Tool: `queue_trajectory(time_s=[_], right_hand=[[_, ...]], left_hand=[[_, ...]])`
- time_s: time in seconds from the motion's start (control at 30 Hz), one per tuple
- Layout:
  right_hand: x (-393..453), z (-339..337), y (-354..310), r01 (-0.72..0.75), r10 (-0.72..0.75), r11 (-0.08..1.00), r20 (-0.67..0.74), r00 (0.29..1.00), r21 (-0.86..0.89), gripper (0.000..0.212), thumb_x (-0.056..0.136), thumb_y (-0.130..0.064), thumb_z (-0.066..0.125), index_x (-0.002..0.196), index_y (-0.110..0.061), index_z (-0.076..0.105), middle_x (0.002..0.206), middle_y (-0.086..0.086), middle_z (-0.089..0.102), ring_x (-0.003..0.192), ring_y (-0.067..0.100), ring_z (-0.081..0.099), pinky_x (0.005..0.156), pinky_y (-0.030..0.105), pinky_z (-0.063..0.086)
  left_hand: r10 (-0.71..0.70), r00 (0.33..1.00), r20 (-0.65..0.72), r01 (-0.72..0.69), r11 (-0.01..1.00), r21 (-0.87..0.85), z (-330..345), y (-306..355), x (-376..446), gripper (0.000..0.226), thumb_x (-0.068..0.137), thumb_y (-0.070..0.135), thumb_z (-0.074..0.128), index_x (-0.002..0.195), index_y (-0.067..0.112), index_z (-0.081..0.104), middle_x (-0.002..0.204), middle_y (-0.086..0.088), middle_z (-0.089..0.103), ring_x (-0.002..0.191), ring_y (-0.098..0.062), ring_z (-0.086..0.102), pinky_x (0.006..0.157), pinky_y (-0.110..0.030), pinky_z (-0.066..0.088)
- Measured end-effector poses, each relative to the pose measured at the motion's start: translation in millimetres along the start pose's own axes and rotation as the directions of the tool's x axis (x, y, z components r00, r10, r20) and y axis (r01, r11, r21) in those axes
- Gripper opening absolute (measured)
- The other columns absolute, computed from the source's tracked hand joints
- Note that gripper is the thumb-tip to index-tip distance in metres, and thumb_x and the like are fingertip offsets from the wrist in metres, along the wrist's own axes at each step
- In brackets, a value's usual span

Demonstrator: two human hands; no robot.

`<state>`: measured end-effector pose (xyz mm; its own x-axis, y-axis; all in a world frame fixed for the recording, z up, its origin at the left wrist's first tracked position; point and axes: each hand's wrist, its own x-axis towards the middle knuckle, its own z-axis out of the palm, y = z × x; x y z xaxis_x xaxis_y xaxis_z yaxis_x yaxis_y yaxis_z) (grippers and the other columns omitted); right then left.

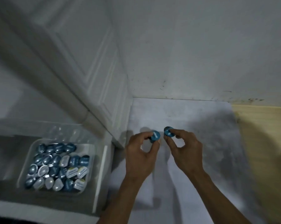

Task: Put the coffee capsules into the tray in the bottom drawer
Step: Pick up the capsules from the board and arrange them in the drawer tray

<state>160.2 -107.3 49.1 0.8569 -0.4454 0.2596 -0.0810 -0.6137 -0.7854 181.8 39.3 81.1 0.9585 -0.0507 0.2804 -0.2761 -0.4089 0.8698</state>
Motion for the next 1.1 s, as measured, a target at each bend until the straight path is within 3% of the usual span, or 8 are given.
queue_trajectory(time_s=[0.1,0.23,0.53,0.63,0.77,0.93,1.03,1.1], right_hand=[[-35,-3,-40,-0.032,0.032,0.999,0.002,0.999,0.039,0.03,0.076,-0.026,0.081,0.104,-0.023,0.072,0.091,-0.005,0.07,0.082,0.011,0.06,0.072,0.022,0.047],[-88,6,-100,-0.005,0.006,0.998,-0.012,1.0,0.068,0.028,0.076,-0.029,0.081,0.101,-0.023,0.072,0.091,-0.011,0.07,0.082,0.007,0.061,0.071,0.025,0.05],[-154,52,-203,-0.015,0.007,0.995,0.085,0.996,0.097,0.026,0.077,-0.026,0.08,0.101,-0.027,0.07,0.091,-0.017,0.065,0.081,0.0,0.06,0.069,0.005,0.042],[-152,71,-222,0.002,-0.011,0.998,0.143,0.99,0.061,0.025,0.078,-0.019,0.08,0.101,-0.024,0.071,0.09,-0.014,0.064,0.077,0.001,0.058,0.068,0.001,0.039],[-136,103,-230,0.012,-0.012,1.0,0.244,0.97,0.003,0.025,0.081,-0.018,0.075,0.105,-0.022,0.071,0.099,-0.007,0.07,0.084,0.008,0.06,0.074,0.008,0.042],[-117,139,-220,0.003,0.039,0.992,0.333,0.942,-0.124,0.022,0.086,-0.024,0.069,0.108,-0.024,0.068,0.102,-0.001,0.07,0.086,0.014,0.062,0.072,0.029,0.055],[-108,152,-218,0.038,0.031,0.98,0.339,0.94,-0.196,0.021,0.087,-0.023,0.067,0.107,-0.024,0.067,0.102,0.001,0.069,0.089,0.018,0.063,0.068,0.028,0.051],[-103,159,-217,0.052,0.031,0.971,0.34,0.94,-0.232,0.019,0.087,-0.022,0.065,0.106,-0.022,0.067,0.102,0.003,0.068,0.09,0.019,0.062,0.067,0.026,0.047]], left_hand=[[0.063,0.997,0.04,-0.062,0.998,-0.024,-51,16,-26,0.029,0.078,0.017,0.078,0.099,0.033,0.066,0.097,0.029,0.066,0.09,0.002,0.063,0.079,-0.011,0.046],[0.109,0.99,0.088,-0.108,0.994,-0.019,-137,16,-58,0.02,0.079,0.03,0.072,0.098,0.027,0.068,0.099,0.021,0.068,0.091,-0.003,0.064,0.078,-0.02,0.051],[0.031,0.999,0.021,-0.033,0.987,0.154,-287,-24,-62,0.028,0.07,0.014,0.085,0.092,0.024,0.069,0.09,0.027,0.063,0.083,0.014,0.06,0.071,-0.001,0.043],[0.003,1.0,0.025,-0.008,0.981,0.193,-302,-35,-41,0.024,0.071,0.014,0.084,0.088,0.024,0.069,0.083,0.029,0.059,0.079,0.006,0.062,0.067,-0.004,0.045],[-0.07,0.996,0.047,0.054,0.957,0.286,-303,-56,-8,0.019,0.075,0.017,0.081,0.091,0.017,0.071,0.085,0.01,0.068,0.073,-0.007,0.064,0.066,-0.012,0.045],[-0.134,0.981,0.139,0.081,0.94,0.332,-291,-84,18,0.015,0.076,0.014,0.079,0.089,0.014,0.071,0.086,0.004,0.069,0.069,0.001,0.056,0.06,-0.001,0.04],[-0.133,0.97,0.204,0.053,0.934,0.353,-279,-102,28,0.015,0.077,0.014,0.079,0.091,0.013,0.072,0.089,0.002,0.071,0.073,-0.003,0.06,0.065,-0.002,0.041],[-0.123,0.962,0.243,0.026,0.93,0.366,-270,-114,37,0.014,0.079,0.015,0.077,0.092,0.013,0.072,0.091,0.001,0.072,0.075,-0.007,0.063,0.069,-0.011,0.05]])
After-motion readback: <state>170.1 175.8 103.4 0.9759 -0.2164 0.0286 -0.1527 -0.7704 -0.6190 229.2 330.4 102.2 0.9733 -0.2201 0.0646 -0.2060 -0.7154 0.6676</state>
